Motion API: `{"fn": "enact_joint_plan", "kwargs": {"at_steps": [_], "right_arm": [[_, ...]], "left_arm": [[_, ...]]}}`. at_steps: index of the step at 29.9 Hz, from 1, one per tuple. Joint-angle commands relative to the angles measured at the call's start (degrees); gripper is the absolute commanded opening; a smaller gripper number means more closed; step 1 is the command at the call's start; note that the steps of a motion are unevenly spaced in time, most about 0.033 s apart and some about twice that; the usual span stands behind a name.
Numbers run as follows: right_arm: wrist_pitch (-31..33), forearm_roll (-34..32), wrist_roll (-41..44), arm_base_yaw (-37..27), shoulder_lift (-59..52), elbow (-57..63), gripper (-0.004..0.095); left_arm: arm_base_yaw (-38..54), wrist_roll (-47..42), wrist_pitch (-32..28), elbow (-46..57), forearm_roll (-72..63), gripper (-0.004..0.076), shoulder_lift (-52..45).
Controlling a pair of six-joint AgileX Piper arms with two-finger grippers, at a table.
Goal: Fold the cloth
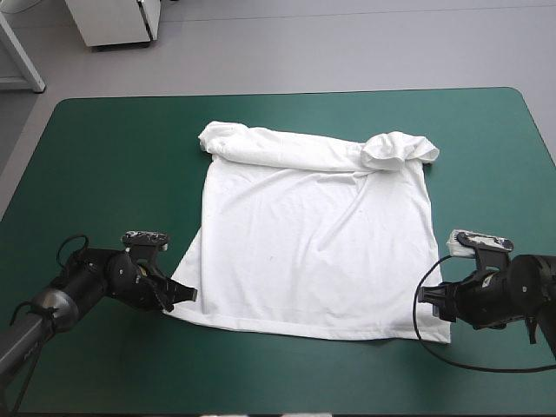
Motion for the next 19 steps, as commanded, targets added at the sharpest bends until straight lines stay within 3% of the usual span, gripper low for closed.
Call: {"fn": "enact_joint_plan", "kwargs": {"at_steps": [1, 8, 19], "right_arm": [[-4.24, -0.41, 0.39, -0.42, 2.16, 1.41, 0.0509], [-9.1, -0.55, 0.39, -0.42, 5.02, 5.36, 0.0443], [-11.08, -0.9, 0.39, -0.42, 12.73, 5.39, 0.0442]], "left_arm": [[-0.07, -0.8, 1.42, 2.49, 0.24, -0.0022, 1.85], [-0.07, -0.8, 1.55, 2.49, 0.24, -0.0022, 1.85], [-0.07, -0.46, 1.34, 0.4, -1.84, -0.0022, 1.85]]}}
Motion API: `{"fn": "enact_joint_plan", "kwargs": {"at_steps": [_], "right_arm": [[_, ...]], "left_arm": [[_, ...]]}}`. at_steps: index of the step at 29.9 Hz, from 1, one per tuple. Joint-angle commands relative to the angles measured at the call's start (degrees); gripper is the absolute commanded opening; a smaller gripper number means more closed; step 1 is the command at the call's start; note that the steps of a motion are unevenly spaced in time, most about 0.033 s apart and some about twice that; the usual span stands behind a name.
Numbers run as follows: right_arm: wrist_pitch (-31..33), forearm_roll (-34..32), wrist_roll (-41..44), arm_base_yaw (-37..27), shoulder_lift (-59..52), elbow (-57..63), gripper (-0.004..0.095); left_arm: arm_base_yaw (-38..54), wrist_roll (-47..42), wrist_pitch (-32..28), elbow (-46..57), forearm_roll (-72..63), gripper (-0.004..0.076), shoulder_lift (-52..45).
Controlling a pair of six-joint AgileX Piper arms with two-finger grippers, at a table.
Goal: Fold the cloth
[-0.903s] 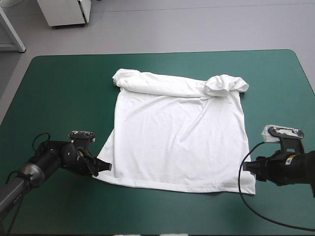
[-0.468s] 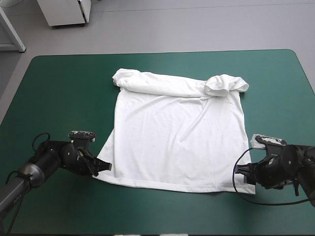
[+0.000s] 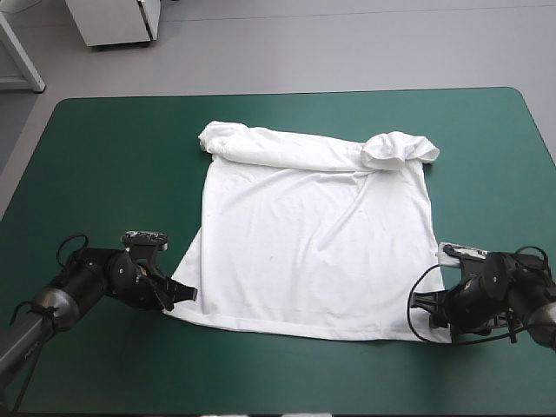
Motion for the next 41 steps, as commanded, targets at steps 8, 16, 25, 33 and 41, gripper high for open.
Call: {"fn": "enact_joint_plan", "kwargs": {"at_steps": [8, 16, 25, 33, 41], "right_arm": [[-2.82, 0.24, 5.39, 5.88, 4.0, 1.39, 0.0255], [-3.29, -0.06, 10.46, 12.72, 3.21, 3.29, -0.0017], [3.76, -4.29, 10.5, 12.72, -2.82, -9.81, -0.0016], [12.99, -11.05, 8.78, 12.72, -3.62, -30.33, -0.0017], [14.78, -11.6, 3.01, 12.72, -2.95, -54.98, -0.0016]], "left_arm": [[-0.07, -0.33, 0.63, -3.65, -1.18, -0.0022, 1.85], [-0.07, -0.33, 1.1, -4.93, -1.18, -0.0022, 1.85], [-0.07, 1.75, 6.29, -13.04, -1.27, -0.0022, 1.77], [-0.07, 4.27, 14.43, -28.88, -1.25, -0.0022, 1.77], [-0.07, 5.46, 21.14, -52.61, -1.25, -0.0022, 1.77]]}}
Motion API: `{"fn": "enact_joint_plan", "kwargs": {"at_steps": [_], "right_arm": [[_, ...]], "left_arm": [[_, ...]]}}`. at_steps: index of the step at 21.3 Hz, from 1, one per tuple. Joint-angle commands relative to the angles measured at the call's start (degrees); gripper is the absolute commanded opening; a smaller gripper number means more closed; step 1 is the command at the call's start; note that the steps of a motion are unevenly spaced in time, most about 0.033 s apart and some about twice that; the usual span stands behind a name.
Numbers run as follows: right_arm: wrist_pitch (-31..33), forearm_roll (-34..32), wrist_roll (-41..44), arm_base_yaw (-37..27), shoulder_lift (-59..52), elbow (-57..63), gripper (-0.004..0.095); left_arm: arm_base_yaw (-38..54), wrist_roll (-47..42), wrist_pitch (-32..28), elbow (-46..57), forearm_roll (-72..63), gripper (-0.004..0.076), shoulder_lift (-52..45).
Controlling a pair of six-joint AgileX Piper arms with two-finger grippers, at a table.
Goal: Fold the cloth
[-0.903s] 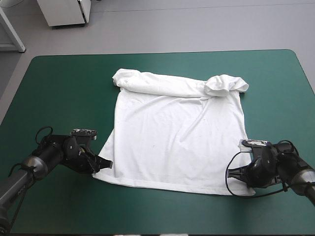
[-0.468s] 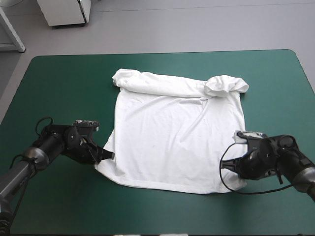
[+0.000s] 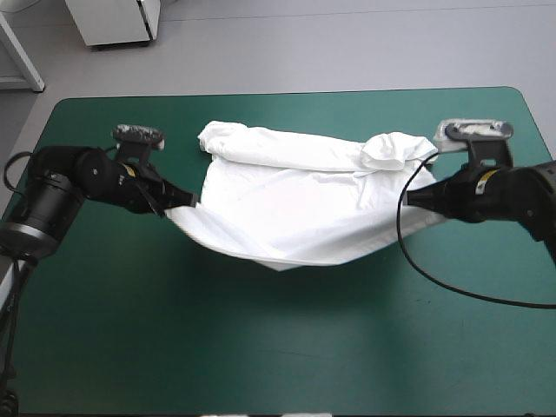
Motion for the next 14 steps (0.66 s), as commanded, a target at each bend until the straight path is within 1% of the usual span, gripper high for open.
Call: {"fn": "enact_joint_plan", "kwargs": {"at_steps": [1, 2, 3, 4, 5, 6, 7, 8, 12, 14], "right_arm": [[-0.7, -1.66, -3.47, 0.03, -0.43, -11.54, -0.0016], [0.31, -2.67, -5.14, 0.03, 0.51, -18.1, -0.0016], [0.6, -2.78, -6.13, 0.03, 0.95, -21.39, -0.0016], [1.18, -3.5, -6.79, 0.03, 2.12, -27.91, -0.0016], [1.49, -3.62, -7.24, 0.03, 2.75, -30.51, -0.0015], [1.63, -3.74, -8.13, 0.03, 4.0, -36.85, -0.0014], [1.63, -3.74, -8.56, 0.03, 4.5, -39.26, -0.0014], [1.63, -3.74, -9.7, 0.03, 5.78, -45.22, -0.0014], [0.18, -2.36, -11.66, 0.03, 8.35, -57.55, -0.0011], [-3.3, -0.22, -13.48, 0.03, 9.6, -65.01, -0.0011]], "left_arm": [[-0.07, 0.92, -0.03, -12.02, -0.96, -0.0022, -1.78], [-0.07, 1.08, 0.22, -19.47, -1.22, -0.0022, -1.78], [-0.07, 1.08, 0.1, -23.07, -1.22, -0.0022, -1.78], [-0.07, 1.08, -0.46, -30.04, -0.69, -0.0022, -1.78], [-0.07, 1.08, -0.86, -32.61, -0.35, -0.0022, -1.78], [-0.07, 1.08, -1.91, -38.76, 1.15, -0.0022, -1.78], [-0.07, 1.08, -2.38, -41.05, 2.06, -0.0022, -1.78], [-0.07, 1.83, -4.45, -46.21, 3.58, -0.0022, -1.78], [-0.07, 4.21, -11.13, -55.24, 4.26, -0.0022, -1.78], [-0.07, 4.45, -15.59, -59.83, 2.1, -0.0022, -1.78]]}}
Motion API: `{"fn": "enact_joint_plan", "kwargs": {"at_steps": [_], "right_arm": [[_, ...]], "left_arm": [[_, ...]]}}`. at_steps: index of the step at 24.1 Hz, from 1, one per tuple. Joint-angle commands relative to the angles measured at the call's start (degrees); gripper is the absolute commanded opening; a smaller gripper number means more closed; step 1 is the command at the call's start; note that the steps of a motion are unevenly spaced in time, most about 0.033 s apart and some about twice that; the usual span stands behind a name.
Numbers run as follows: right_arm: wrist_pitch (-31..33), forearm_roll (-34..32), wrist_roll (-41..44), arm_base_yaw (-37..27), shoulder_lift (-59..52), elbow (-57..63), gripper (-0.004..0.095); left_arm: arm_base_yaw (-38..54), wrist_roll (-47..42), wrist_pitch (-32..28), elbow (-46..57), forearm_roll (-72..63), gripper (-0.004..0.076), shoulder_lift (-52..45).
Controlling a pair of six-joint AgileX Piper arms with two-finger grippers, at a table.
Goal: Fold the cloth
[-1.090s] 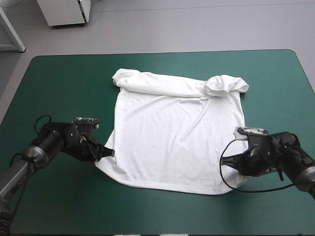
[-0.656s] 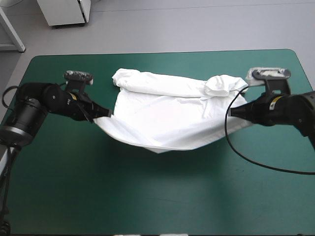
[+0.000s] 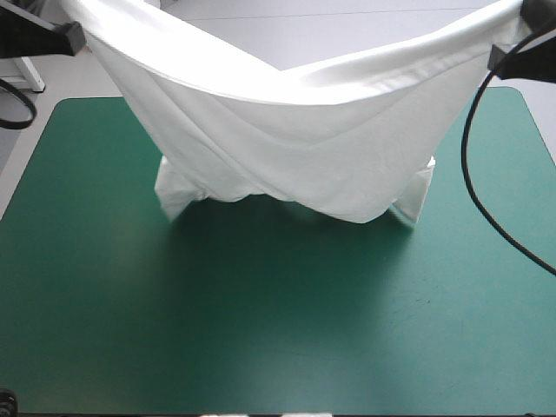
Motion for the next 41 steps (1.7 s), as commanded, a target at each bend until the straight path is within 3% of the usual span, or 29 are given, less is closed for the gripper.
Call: {"fn": "enact_joint_plan", "kwargs": {"at_steps": [1, 7, 12, 17, 21, 24, 26, 28, 30, 35, 41], "right_arm": [[-8.39, 2.38, -2.51, 0.03, 0.53, -9.35, -0.001], [-20.21, 9.45, -6.87, 0.03, 0.91, -15.66, -0.0005], [-21.25, 10.48, -7.02, 0.03, 1.03, -15.99, 0.0005], [-18.99, 4.46, -6.77, 0.03, 5.33, -13.38, 0.0005], [-25.12, -3.69, -5.56, 0.03, 13.79, -12.12, 0.0004], [-36.02, -8.27, -4.7, 0.03, 18.81, -12.22, 0.0004], [-44.48, -11.33, -1.61, 0.03, 21.2, -12.22, 0.0006], [-50.13, -14.12, 0.64, 0.03, 22.14, -12.35, 0.0006], [-51.77, -14.23, 0.62, -0.09, 22.43, -12.35, 0.0006], [-46.56, -14.1, 0.52, -0.09, 23.57, -12.35, 0.0006], [-29.43, -13.75, 3.84, -0.55, 28.22, -12.24, 0.0004]], "left_arm": [[-0.07, 0.46, -11.35, -6.03, -2.61, -0.0022, -1.63], [-0.07, 8.4, -20.5, -12.18, -13.52, -0.0022, -1.63], [-0.07, 10.78, -21.72, -13.89, -16.78, -0.0022, -1.63], [-0.07, 8.72, -21.6, -12.29, -11.92, -0.0022, 2.64], [-0.07, 4.97, -24.55, -12.29, -3.59, -0.0022, 11.57], [-0.07, 4.97, -34.94, -12.29, -3.85, -0.0022, 17.15], [-0.07, 4.97, -46.05, -12.29, -4.27, -0.0022, 20.38], [-0.07, 4.97, -51.01, -12.65, -4.84, -0.0022, 21.85], [-0.07, 4.97, -53.6, -13.28, -4.84, -0.0022, 23.13], [-0.07, 4.97, -51.09, -13.71, -4.45, -0.0022, 24.71], [-0.07, 4.97, -34.28, -13.58, -4.46, -0.0022, 29.58]]}}
